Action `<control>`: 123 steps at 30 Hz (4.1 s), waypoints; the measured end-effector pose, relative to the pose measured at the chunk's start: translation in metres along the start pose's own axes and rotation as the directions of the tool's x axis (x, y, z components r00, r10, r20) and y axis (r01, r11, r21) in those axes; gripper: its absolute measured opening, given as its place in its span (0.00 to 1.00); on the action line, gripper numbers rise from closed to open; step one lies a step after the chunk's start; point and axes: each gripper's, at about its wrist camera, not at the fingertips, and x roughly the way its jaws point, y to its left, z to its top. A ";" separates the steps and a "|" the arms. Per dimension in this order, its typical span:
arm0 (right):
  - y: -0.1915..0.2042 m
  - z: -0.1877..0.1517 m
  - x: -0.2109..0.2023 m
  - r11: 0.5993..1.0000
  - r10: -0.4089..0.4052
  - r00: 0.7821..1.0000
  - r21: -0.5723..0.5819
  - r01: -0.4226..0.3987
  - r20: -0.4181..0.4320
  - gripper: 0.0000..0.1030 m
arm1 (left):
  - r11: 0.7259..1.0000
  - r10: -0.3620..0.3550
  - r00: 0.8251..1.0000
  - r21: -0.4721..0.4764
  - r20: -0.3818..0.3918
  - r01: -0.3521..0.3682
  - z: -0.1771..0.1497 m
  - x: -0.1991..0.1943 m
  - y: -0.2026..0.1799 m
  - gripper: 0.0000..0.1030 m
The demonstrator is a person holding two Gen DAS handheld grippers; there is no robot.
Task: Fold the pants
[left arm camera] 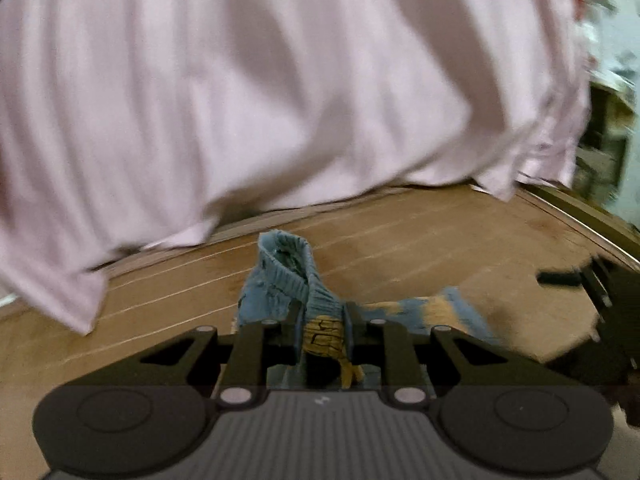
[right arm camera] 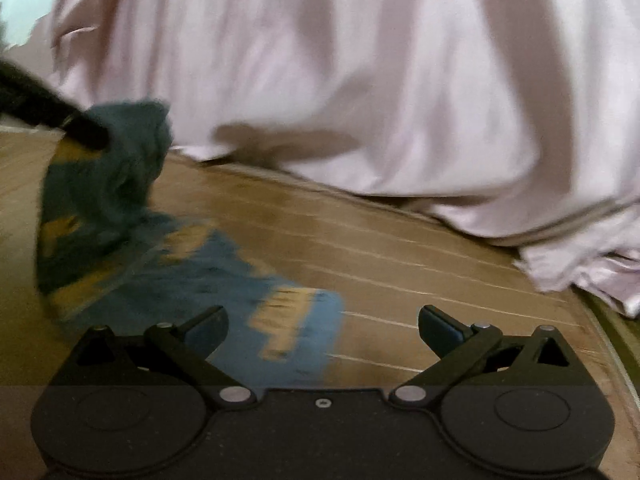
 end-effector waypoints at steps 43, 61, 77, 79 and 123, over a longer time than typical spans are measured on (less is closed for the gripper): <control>-0.018 -0.017 0.017 0.975 0.106 0.951 0.218 -0.042 -0.292 0.99 | 0.965 -0.120 0.955 -0.256 -0.273 0.048 -0.069 0.050 -0.006 0.72; 0.011 -0.017 0.029 0.996 0.011 0.982 0.089 0.006 -0.190 0.99 | 0.995 0.056 0.988 -0.076 -0.144 -0.067 -0.057 0.046 -0.009 0.85; -0.027 -0.018 0.025 0.972 0.016 0.998 0.234 0.001 -0.068 0.99 | 1.000 0.024 0.996 -0.006 -0.088 -0.025 -0.062 0.039 -0.009 0.92; -0.019 -0.020 0.041 0.984 -0.015 0.995 0.173 0.032 -0.098 0.99 | 0.996 0.090 0.987 -0.011 -0.131 -0.092 -0.051 0.058 -0.008 0.92; -0.048 -0.031 0.043 0.881 0.358 0.932 0.352 -0.317 -0.056 0.99 | 0.940 -0.224 0.940 -0.313 -0.257 0.138 -0.096 0.034 0.005 1.00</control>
